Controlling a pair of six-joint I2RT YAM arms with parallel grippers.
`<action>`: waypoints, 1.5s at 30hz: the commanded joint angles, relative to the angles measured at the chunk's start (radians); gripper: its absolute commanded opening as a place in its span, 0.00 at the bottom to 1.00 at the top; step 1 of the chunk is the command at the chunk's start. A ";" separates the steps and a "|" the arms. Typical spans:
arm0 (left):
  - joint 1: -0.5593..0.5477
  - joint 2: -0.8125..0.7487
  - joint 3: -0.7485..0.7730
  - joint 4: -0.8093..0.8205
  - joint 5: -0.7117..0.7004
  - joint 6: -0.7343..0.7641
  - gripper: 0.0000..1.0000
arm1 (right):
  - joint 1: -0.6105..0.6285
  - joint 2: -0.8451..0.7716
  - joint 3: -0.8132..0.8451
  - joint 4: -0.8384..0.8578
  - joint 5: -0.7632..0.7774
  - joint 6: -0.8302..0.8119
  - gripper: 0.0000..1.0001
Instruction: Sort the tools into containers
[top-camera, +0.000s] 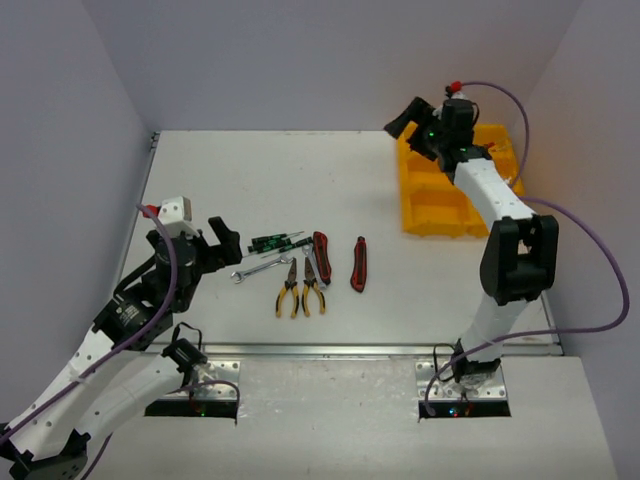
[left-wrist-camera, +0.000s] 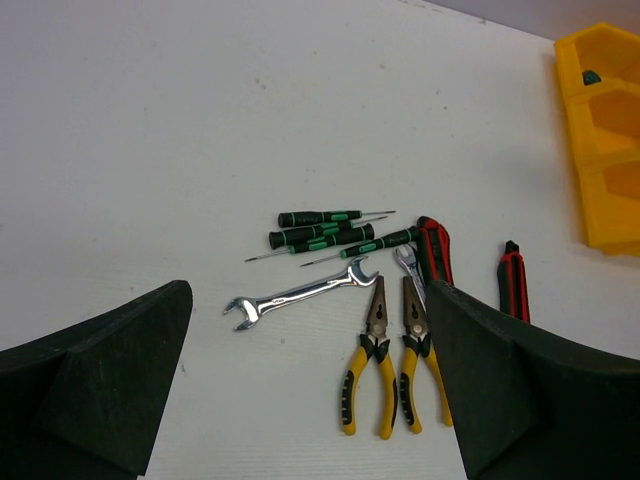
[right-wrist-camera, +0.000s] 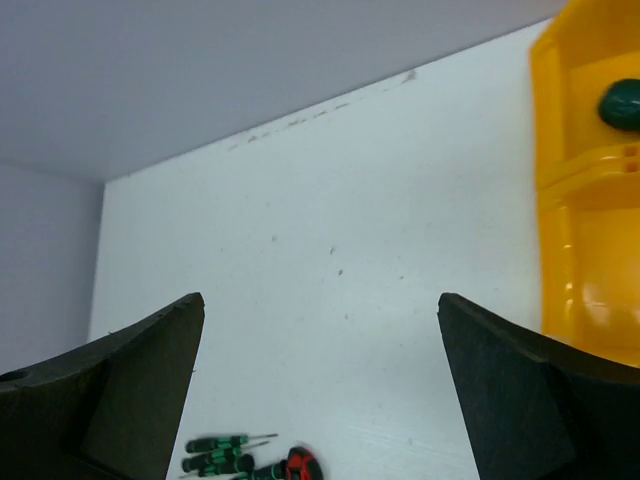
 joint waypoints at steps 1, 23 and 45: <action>0.013 0.022 0.010 0.026 -0.015 0.004 1.00 | 0.205 -0.125 -0.099 -0.239 0.299 -0.253 0.99; 0.025 0.051 0.018 0.000 -0.077 -0.031 1.00 | 0.648 0.011 -0.070 -0.479 0.374 -0.327 0.89; 0.028 0.052 0.011 0.020 -0.028 -0.008 1.00 | 0.647 0.330 0.055 -0.460 0.411 -0.198 0.46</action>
